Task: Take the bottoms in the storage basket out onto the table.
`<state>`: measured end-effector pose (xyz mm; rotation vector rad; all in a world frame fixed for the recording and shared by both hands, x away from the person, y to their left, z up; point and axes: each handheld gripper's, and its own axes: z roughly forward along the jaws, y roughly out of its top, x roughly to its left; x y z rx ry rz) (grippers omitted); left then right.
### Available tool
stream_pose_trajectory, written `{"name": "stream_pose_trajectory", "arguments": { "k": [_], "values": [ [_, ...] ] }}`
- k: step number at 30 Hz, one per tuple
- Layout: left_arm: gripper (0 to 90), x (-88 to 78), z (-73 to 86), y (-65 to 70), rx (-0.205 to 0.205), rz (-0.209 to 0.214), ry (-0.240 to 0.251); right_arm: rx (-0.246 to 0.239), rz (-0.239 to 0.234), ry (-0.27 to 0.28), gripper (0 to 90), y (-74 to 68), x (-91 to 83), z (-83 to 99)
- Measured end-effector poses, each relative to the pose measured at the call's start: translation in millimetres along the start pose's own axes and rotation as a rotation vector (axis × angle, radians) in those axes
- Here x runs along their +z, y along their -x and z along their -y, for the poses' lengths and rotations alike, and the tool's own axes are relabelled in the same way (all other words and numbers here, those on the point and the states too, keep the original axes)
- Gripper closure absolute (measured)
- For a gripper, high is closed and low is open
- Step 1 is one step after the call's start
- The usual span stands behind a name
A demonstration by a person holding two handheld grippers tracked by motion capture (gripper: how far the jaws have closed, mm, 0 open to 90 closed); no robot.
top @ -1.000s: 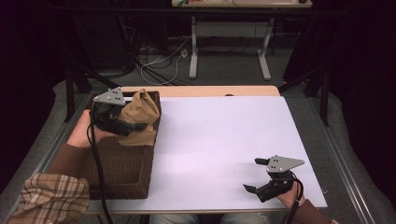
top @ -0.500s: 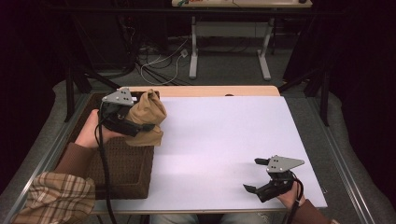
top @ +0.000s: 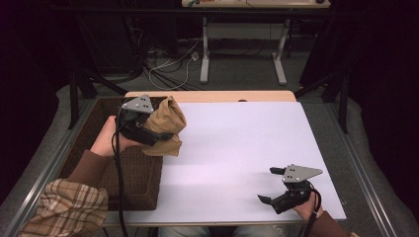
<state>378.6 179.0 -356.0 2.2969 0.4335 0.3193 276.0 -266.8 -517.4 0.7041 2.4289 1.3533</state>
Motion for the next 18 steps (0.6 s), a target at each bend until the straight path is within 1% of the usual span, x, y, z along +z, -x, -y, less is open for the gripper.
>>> {"name": "stream_pose_trajectory", "arguments": {
  "k": [18],
  "values": [
    [32.2, 24.5, -13.2, 10.6, 0.022, 0.033, -0.021, 0.001, 0.000, 0.002, 0.0, 0.1, 0.1, 0.2]
  ]
}}
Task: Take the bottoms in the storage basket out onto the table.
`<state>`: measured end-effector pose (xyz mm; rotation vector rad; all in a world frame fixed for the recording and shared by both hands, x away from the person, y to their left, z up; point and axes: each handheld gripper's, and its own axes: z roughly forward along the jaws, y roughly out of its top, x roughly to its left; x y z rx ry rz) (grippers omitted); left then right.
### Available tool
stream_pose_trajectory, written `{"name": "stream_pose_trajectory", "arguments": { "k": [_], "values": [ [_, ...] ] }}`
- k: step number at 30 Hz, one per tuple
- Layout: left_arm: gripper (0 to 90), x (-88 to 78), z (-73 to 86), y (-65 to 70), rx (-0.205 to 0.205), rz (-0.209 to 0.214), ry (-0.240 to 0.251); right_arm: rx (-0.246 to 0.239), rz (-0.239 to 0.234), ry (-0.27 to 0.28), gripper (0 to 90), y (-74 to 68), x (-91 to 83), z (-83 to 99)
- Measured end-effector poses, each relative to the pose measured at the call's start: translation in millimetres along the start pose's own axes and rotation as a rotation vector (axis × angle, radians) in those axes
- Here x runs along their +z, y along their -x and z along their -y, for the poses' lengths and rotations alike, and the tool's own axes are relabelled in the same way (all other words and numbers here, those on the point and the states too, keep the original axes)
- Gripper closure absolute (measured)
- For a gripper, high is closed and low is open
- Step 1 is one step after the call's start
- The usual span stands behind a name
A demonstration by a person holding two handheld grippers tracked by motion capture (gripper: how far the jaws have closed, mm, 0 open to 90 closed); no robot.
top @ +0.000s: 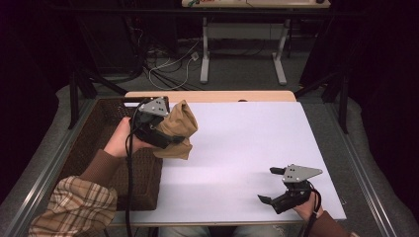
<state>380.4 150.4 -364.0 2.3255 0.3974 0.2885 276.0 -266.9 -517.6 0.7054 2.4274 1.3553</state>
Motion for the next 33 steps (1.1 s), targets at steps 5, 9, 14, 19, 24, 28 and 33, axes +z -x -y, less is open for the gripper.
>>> {"name": "stream_pose_trajectory", "arguments": {
  "k": [5, 9, 14, 19, 24, 28, 33],
  "values": [
    [32.2, 6.0, -2.5, 2.0, 0.004, 0.007, -0.010, -0.001, 0.000, -0.001, 0.0, -0.3, -0.1, -0.2],
    [32.2, 9.9, -3.8, 4.2, 0.004, 0.013, -0.010, -0.001, 0.000, 0.000, 0.0, -0.2, -0.1, -0.1],
    [32.2, 14.5, -5.2, 5.8, 0.004, 0.020, -0.013, 0.000, 0.000, 0.001, 0.0, -0.2, -0.1, -0.1],
    [32.2, 19.4, -5.9, 7.2, 0.006, 0.022, -0.018, 0.002, 0.001, 0.000, 0.0, 0.0, 0.0, -0.1],
    [32.2, 26.6, -6.2, 7.9, 0.001, 0.024, -0.029, 0.002, 0.006, 0.000, 0.0, -0.3, 0.6, -0.9],
    [32.2, 33.3, -9.4, 10.1, -0.001, 0.031, -0.027, 0.004, 0.007, -0.001, 0.0, -0.3, 1.2, -1.1],
    [32.2, 42.0, -12.6, 14.3, 0.007, 0.045, -0.031, 0.010, 0.006, -0.007, 0.0, 0.6, 3.2, -1.3]
  ]
}}
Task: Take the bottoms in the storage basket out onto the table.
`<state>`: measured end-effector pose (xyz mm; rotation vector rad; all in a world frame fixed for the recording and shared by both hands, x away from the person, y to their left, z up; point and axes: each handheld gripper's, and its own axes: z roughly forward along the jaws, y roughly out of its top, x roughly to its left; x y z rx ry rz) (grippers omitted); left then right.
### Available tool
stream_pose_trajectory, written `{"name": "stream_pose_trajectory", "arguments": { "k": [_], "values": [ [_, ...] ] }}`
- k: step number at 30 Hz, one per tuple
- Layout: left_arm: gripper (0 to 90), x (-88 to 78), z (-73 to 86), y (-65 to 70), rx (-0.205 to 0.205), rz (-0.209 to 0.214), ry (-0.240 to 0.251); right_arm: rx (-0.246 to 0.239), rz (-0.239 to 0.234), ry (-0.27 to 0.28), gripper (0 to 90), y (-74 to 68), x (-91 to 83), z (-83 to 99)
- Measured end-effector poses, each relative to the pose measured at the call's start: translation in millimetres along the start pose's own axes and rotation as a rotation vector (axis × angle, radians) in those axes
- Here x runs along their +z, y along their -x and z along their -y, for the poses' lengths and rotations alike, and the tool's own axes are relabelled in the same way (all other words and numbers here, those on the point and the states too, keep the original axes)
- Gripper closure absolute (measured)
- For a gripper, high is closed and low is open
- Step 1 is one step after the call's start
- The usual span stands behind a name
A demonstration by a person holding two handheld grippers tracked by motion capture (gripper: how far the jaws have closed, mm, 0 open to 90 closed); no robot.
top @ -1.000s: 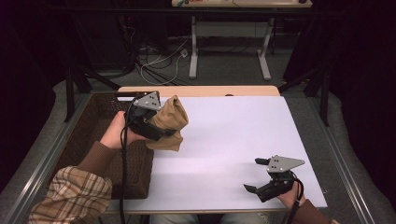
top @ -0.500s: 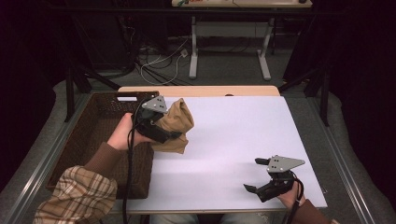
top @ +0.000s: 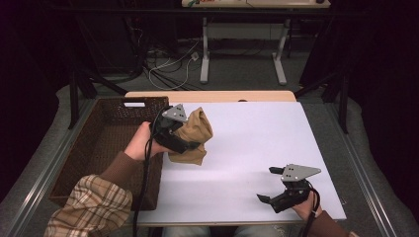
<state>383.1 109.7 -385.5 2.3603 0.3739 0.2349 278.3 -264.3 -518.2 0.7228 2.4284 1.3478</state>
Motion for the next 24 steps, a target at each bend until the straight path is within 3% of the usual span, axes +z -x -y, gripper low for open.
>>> {"name": "stream_pose_trajectory", "arguments": {
  "k": [24],
  "values": [
    [32.1, 23.8, -7.4, 14.8, -0.012, -0.009, -0.025, -0.004, 0.002, -0.002, 0.0, 1.1, 0.8, 0.2]
  ]
}}
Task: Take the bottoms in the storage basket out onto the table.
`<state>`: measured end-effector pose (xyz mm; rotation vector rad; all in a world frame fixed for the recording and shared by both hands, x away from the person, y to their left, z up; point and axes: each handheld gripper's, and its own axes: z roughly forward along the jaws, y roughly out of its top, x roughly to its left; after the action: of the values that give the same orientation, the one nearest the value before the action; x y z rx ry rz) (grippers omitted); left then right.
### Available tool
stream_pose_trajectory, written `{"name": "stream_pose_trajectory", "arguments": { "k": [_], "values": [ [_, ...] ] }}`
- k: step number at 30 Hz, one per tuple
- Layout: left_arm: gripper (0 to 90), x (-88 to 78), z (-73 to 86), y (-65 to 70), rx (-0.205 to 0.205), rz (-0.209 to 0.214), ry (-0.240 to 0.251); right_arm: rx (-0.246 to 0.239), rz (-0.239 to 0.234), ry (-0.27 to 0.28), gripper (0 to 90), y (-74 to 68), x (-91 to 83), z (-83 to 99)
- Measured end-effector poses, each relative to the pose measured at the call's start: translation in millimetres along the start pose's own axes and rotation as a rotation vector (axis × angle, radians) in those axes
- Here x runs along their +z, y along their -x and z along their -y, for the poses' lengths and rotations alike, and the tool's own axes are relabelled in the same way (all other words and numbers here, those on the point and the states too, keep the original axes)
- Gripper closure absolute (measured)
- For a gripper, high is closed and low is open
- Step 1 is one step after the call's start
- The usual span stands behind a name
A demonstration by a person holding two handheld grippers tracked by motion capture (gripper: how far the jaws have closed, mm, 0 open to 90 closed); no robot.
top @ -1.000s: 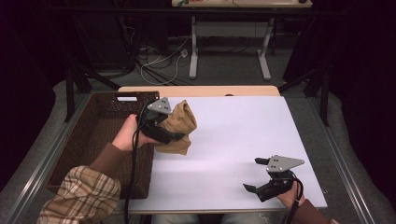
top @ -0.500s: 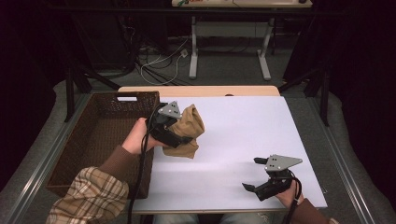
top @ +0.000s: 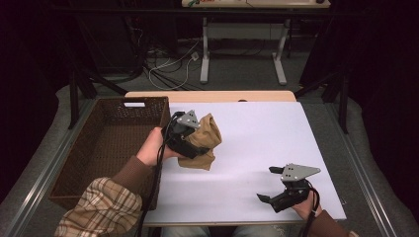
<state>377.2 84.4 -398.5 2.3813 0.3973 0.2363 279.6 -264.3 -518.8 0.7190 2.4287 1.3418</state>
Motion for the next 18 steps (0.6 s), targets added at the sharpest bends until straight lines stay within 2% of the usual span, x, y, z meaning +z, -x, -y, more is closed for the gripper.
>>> {"name": "stream_pose_trajectory", "arguments": {
  "k": [5, 14, 18],
  "values": [
    [32.1, 3.1, -0.2, 3.3, 0.004, 0.001, -0.005, 0.014, 0.004, 0.007, 0.0, 1.4, -0.1, -0.3],
    [32.1, 13.0, -2.5, 5.6, -0.011, -0.003, -0.027, 0.008, 0.012, -0.006, 0.0, 3.1, 0.8, -0.9],
    [32.1, 16.0, -3.9, 8.2, -0.022, 0.000, -0.020, 0.009, 0.012, -0.006, 0.0, 3.6, 1.3, -1.3]
  ]
}}
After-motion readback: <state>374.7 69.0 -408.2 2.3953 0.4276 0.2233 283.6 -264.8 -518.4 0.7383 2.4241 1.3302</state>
